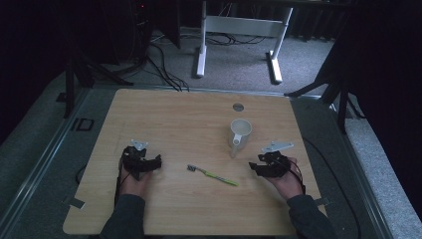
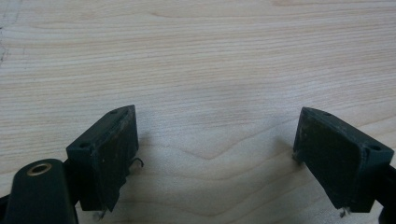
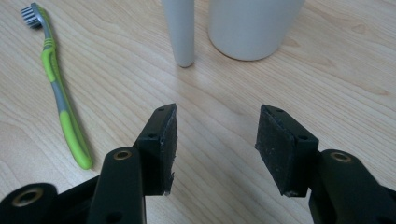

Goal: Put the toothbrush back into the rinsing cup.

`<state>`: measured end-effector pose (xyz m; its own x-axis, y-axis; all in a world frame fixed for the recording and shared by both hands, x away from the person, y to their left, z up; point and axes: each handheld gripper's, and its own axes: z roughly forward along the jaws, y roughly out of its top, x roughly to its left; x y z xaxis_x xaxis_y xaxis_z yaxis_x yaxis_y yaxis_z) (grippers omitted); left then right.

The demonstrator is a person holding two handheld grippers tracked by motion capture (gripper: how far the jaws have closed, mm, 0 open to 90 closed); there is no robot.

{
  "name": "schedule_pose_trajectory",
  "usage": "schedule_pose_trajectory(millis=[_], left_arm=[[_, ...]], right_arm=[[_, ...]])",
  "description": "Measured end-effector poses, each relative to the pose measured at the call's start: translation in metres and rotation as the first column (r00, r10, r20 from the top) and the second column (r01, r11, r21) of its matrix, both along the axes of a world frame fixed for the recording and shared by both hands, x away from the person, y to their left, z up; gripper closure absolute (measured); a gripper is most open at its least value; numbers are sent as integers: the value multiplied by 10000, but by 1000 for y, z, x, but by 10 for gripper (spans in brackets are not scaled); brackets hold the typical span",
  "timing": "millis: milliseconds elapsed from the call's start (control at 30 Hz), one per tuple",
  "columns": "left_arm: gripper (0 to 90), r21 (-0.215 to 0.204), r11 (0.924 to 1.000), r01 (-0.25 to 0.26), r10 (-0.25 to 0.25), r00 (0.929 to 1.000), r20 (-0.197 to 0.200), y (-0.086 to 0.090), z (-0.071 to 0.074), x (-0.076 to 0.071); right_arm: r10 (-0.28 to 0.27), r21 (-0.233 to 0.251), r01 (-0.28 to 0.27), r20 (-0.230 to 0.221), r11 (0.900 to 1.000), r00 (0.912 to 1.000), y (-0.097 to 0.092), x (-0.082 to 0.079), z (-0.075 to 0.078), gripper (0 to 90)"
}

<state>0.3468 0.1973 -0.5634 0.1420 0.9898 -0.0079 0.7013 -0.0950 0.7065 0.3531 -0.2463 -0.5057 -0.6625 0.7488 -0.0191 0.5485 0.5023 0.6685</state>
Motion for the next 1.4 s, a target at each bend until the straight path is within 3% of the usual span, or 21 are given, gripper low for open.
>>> schedule_pose_trajectory(millis=[833,1400], left_arm=[[145,-6,10000,27,-27,10000,2,0,0,0],[145,-10,10000,23,-23,10000,5,0,0,0]], right_arm=[[796,-445,-809,-297,9957,9964,16,2,8,516],[1458,-602,-1490,-546,9870,9878,27,3,15,534]])
